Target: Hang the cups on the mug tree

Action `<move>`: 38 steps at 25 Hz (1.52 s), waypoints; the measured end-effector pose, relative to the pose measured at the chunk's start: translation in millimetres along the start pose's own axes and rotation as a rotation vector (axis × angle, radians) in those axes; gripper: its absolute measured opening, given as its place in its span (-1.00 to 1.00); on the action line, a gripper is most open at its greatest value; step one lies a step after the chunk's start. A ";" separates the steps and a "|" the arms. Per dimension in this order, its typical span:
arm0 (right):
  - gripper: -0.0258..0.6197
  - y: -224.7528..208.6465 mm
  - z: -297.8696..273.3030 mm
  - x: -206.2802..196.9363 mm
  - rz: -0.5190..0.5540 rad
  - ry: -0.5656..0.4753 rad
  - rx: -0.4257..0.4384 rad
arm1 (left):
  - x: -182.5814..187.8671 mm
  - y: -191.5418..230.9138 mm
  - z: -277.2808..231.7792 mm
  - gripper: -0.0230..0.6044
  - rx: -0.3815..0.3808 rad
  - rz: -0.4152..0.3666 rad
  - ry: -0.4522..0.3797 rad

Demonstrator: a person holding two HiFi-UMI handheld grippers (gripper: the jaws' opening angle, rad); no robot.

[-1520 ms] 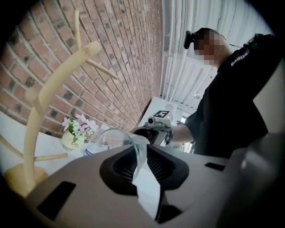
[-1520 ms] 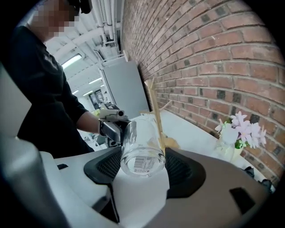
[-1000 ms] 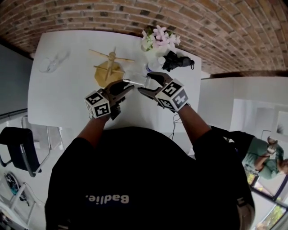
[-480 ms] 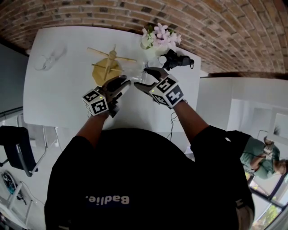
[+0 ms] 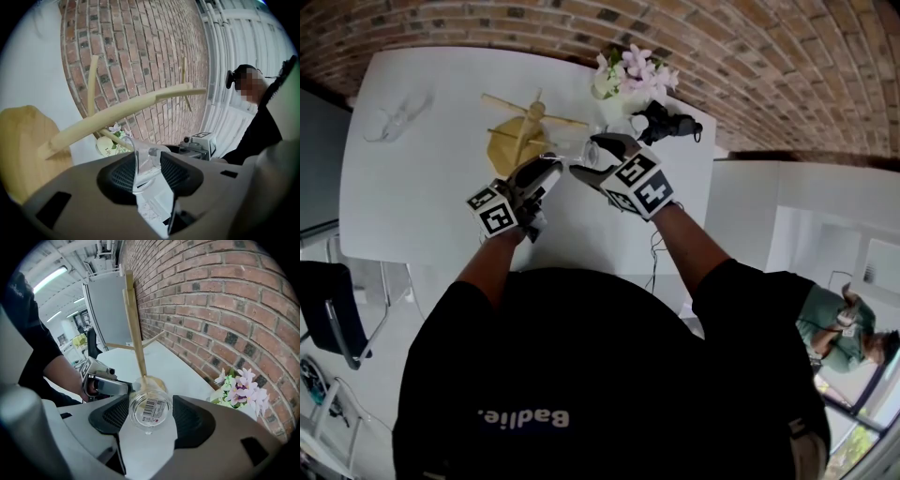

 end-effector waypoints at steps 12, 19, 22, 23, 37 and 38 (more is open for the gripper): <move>0.04 -1.6 -16.3 7.1 -0.001 -0.020 0.004 | -1.5 19.2 10.6 -0.47 -0.010 0.063 -0.113; 0.04 1.1 -23.7 12.5 0.018 -0.031 0.008 | -0.9 24.6 18.3 -0.47 -0.003 0.069 -0.175; 0.04 0.5 -27.0 11.9 0.016 -0.034 0.005 | 0.3 27.9 19.7 -0.47 0.000 0.065 -0.187; 0.04 0.7 -28.2 11.2 0.014 -0.035 0.005 | 0.4 28.9 20.6 -0.47 0.002 0.064 -0.189; 0.04 0.9 -40.1 -0.7 0.011 -0.037 0.002 | -1.5 39.5 25.4 -0.41 0.031 0.063 -0.179; 0.04 1.1 -41.0 -2.1 0.012 -0.036 0.002 | -1.1 39.8 25.9 -0.40 0.034 0.061 -0.173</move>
Point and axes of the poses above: the fingertips, and each gripper's own axes: z backward along the fingers, y to its left, x out of its top, the point moved 7 cm from there along z, backward along the fingers
